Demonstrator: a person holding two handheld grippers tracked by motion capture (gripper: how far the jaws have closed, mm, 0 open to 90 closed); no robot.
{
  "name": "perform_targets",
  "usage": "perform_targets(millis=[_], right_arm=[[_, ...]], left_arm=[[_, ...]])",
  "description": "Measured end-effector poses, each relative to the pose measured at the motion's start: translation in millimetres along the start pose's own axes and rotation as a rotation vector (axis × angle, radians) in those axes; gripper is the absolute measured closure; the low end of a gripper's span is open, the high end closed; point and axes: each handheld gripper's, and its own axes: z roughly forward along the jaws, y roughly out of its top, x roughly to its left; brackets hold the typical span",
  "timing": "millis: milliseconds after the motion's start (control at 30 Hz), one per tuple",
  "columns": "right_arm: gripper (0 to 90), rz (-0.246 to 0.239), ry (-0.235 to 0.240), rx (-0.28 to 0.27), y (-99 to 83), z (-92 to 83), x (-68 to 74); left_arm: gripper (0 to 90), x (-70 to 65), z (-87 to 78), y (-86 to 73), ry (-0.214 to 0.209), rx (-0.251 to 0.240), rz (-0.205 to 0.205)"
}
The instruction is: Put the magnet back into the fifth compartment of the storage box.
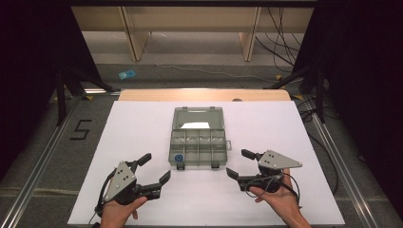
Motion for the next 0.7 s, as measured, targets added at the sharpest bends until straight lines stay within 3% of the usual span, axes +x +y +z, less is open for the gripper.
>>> perform_targets(millis=[267, 367, 467, 533, 567, 700], right_arm=[[17.7, 0.017, -0.009, -0.010, -5.7, -8.7, 0.5], [17.7, 0.012, -0.016, 0.006, -6.6, -13.4, 1.6], [17.6, -0.002, -0.027, -0.018, -9.0, -15.7, 2.7], [17.6, 0.009, -0.007, 0.000, -9.8, -18.4, 4.6], [17.6, 0.003, -0.024, -0.013, -10.4, -18.7, 5.1], [17.6, -0.003, -0.016, -0.009, -11.5, -22.5, 6.0]], left_arm=[[16.3, 0.1, 0.1, -0.1, 0.000, 0.001, 0.002], [16.3, 0.1, 0.1, -0.1, 0.000, 0.001, 0.002], [16.3, 0.1, 0.7, -0.4, -0.002, -0.003, 0.001], [16.3, 0.1, 1.2, -0.7, -0.005, -0.007, 0.001], [16.3, 0.0, 0.8, -0.4, -0.002, -0.002, 0.003], [16.3, -0.1, 0.4, -0.3, 0.001, 0.004, 0.002]])
